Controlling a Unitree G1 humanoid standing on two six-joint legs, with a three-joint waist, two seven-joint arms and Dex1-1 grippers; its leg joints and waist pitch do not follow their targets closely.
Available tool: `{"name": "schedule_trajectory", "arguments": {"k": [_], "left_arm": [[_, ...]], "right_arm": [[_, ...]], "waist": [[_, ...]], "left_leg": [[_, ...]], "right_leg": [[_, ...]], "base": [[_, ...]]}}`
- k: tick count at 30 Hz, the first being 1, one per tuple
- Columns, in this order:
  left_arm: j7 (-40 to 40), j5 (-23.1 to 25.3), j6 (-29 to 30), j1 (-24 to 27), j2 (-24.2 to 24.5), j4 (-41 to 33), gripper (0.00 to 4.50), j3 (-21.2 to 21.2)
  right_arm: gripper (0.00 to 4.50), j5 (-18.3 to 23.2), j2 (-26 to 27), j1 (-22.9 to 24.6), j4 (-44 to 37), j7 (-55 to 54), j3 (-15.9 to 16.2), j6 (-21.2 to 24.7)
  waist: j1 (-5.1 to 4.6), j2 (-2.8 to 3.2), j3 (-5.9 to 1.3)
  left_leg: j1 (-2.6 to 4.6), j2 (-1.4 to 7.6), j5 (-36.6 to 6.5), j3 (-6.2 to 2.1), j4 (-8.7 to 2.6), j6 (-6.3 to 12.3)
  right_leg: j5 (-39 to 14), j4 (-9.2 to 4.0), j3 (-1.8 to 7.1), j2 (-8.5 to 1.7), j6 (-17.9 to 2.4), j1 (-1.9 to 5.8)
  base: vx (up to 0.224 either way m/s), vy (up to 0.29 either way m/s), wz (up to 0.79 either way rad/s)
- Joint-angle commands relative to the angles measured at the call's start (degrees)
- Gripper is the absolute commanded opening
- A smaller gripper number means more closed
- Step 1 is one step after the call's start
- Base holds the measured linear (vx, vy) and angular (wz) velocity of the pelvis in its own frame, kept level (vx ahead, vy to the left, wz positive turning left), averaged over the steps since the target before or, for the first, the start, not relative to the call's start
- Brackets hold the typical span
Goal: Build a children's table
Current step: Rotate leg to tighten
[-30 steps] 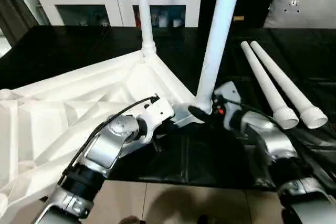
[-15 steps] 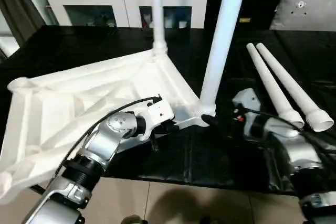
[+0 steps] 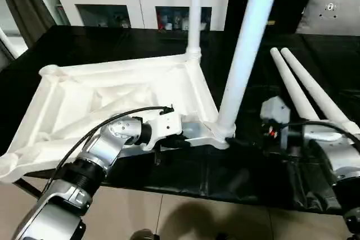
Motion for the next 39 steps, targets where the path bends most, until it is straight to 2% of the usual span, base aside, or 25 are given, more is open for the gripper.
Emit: {"name": "schedule_trajectory", "arguments": {"k": [1, 6, 7, 10, 13, 15, 17, 22, 26, 29, 32, 33, 35, 36, 37, 39], "left_arm": [[-2.4, -0.3, -2.8, -1.6, 0.2, -1.4, 0.0, -1.2], [-3.6, -0.5, -3.8, -1.7, 0.1, -1.3, 0.0, -1.2], [-3.7, -0.5, -3.9, -1.7, 0.1, -1.2, 0.0, -1.2], [-4.1, -0.5, -3.9, -1.7, -0.1, -1.4, 0.0, -1.2], [-4.4, -0.5, -4.0, -1.8, -0.1, -1.2, 0.0, -1.1], [-4.5, -0.5, -4.1, -1.8, -0.2, -1.1, 0.0, -1.1], [-4.5, -0.4, -4.1, -1.8, -0.2, -1.0, 0.0, -0.9], [-4.6, -0.4, -4.0, -1.7, -0.3, -1.0, 0.0, -0.7], [-4.6, -0.6, -3.7, -1.6, -0.4, -1.0, 0.0, -0.5], [-4.1, -1.4, -2.5, -1.2, -0.7, -1.4, 0.0, 0.2], [0.8, -1.7, 2.1, -1.1, -2.4, -1.9, 0.0, 2.3], [3.1, -2.2, 4.4, -1.2, -3.5, -2.1, 0.0, 3.5], [4.9, -2.9, 6.2, -1.3, -4.5, -2.4, 0.0, 4.6], [5.6, -2.9, 6.7, -1.3, -4.8, -2.5, 0.0, 4.8], [9.7, -3.0, 9.7, -1.7, -6.8, -3.3, 0.0, 6.3], [11.9, -2.9, 11.3, -1.9, -7.8, -3.7, 0.0, 6.9]], "right_arm": [[4.47, -0.8, 0.5, -1.0, 0.8, 0.6, 0.4, -0.8], [4.47, 0.7, 1.6, -1.7, 1.3, 2.8, 0.4, 0.7], [4.21, 0.9, 1.8, -1.8, 1.5, 2.9, 0.4, 0.8], [4.08, 1.3, 2.1, -2.3, 2.2, 3.8, 0.8, 1.4], [3.7, 1.5, 2.5, -2.6, 2.8, 4.4, 0.7, 2.6], [3.66, 1.4, 2.5, -2.6, 2.8, 4.6, 0.6, 2.5], [3.33, 1.3, 2.6, -2.6, 2.9, 4.9, 0.5, 2.8], [2.9, 1.2, 2.7, -2.3, 2.9, 5.4, 0.6, 3.3], [2.74, 1.4, 2.8, -1.9, 2.4, 5.7, 0.6, 3.9], [2.71, 2.1, 3.2, -0.9, 1.1, 5.6, 0.5, 5.4], [2.69, 2.5, 4.9, 1.1, -2.4, 1.7, 0.6, 10.6], [2.69, 1.7, 6.3, 1.0, -2.2, -2.4, 0.1, 12.1], [2.69, 0.7, 7.6, 0.8, -1.8, -6.2, -0.4, 13.1], [2.69, 0.7, 8.2, 0.6, -1.6, -7.4, -0.7, 13.3], [2.69, 1.2, 11.8, -0.4, -0.5, -14.5, -2.8, 15.3], [2.69, 1.5, 13.6, -1.0, 0.1, -18.0, -3.8, 16.2]], "waist": [[-0.01, -0.64, -4.62], [0.39, -0.63, -4.71], [0.46, -0.57, -4.72], [0.71, -0.59, -4.68], [0.94, -0.6, -4.72], [1.05, -0.71, -4.7], [1.06, -0.67, -4.67], [1.05, -0.64, -4.62], [1.06, -0.63, -4.63], [1.11, -0.51, -4.66], [1.2, -0.55, -4.54], [1.02, -0.38, -4.43], [0.57, -0.54, -4.17], [0.57, -0.54, -4.17], [-0.17, -0.39, -3.98], [-1.06, -0.54, -4.02]], "left_leg": [[0.35, 0.66, -12.4, 0.87, -3.59, 6.54], [0.35, 0.74, -11.9, 0.93, -3.5, 6.91], [0.36, 0.79, -11.9, 0.91, -3.5, 6.89], [0.45, 0.79, -12.0, 0.96, -3.47, 6.68], [0.43, 0.75, -11.8, 0.95, -3.45, 6.5], [0.31, 0.71, -11.6, 0.96, -3.43, 6.46], [0.34, 0.7, -11.8, 0.92, -3.43, 6.28], [0.38, 0.65, -12.4, 0.9, -3.45, 5.93], [0.35, 0.61, -12.4, 0.89, -3.43, 5.86], [0.33, 0.67, -12.1, 0.86, -3.42, 6.0], [0.33, 0.64, -11.8, 0.87, -3.48, 5.86], [0.3, 0.57, -12.1, 0.87, -3.54, 5.5], [0.44, 0.22, -14.2, 0.85, -3.57, 4.32], [0.44, 0.22, -14.2, 0.85, -3.57, 4.32], [0.52, -0.06, -15.3, 0.79, -3.62, 3.74], [0.32, -0.31, -15.8, 0.65, -3.55, 3.67]], "right_leg": [[-19.7, -3.21, 1.94, -2.4, -9.6, 4.5], [-18.2, -3.01, 2.03, -2.4, -10.1, 4.54], [-18.2, -2.98, 2.02, -2.39, -10.1, 4.52], [-18.4, -3.0, 2.07, -2.38, -10.1, 4.44], [-19.1, -3.0, 2.04, -2.38, -9.8, 4.49], [-19.1, -2.94, 2.03, -2.4, -9.6, 4.52], [-20.1, -3.07, 2.0, -2.39, -9.2, 4.47], [-21.9, -3.26, 1.95, -2.38, -8.5, 4.37], [-22.5, -3.33, 1.9, -2.36, -8.1, 4.39], [-21.3, -3.24, 1.94, -2.29, -8.4, 4.38], [-21.2, -3.23, 2.0, -2.27, -8.5, 4.42], [-22.1, -3.28, 1.97, -2.26, -8.3, 4.33], [-26.6, -3.98, 1.56, -2.28, -6.7, 4.25], [-26.6, -3.98, 1.56, -2.28, -6.7, 4.25], [-29.1, -4.43, 1.3, -2.17, -5.3, 4.11], [-30.5, -4.86, 0.93, -2.2, -4.1, 4.32]], "base": [[0.0, 0.0, 0.0], [0.0, 0.0, 0.0], [0.0, 0.0, 0.0], [0.0, 0.0, 0.0], [0.0, 0.0, 0.0], [0.0, 0.0, 0.0], [0.0, 0.0, 0.0], [0.0, 0.0, 0.0], [0.0, 0.0, 0.0], [0.0, 0.0, 0.0], [0.0, 0.0, 0.0], [0.0, 0.0, 0.0], [0.0, 0.0, 0.0], [0.0, 0.0, 0.0], [0.0, 0.0, 0.0], [0.0, 0.0, 0.0]]}}
